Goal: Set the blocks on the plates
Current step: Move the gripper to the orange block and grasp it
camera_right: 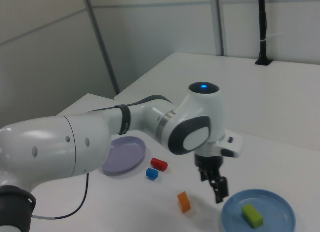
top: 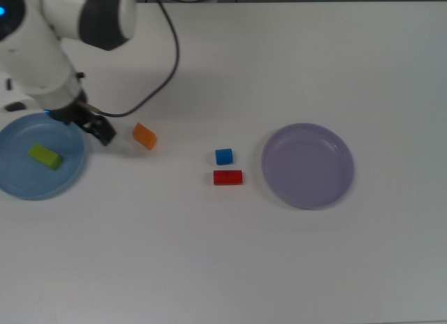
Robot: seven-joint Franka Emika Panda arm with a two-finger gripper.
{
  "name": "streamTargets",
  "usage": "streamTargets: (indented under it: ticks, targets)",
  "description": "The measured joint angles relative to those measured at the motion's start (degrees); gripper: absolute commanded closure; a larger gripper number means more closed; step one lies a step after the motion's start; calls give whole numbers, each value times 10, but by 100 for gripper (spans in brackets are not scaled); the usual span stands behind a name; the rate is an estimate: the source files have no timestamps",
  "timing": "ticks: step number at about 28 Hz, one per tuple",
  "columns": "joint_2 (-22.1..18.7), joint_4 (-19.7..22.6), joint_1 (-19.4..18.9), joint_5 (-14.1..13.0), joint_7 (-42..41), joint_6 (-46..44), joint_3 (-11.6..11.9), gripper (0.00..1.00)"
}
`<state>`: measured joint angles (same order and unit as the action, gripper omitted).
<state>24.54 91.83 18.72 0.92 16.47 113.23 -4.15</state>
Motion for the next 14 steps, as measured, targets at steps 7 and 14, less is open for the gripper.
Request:
streamTargets:
  ticks: [7, 14]
  targets:
    - [7, 58, -46, 0, 46, 23, -1, 0]
    - [17, 78, -47, 0, 50, 50, 0, 35]
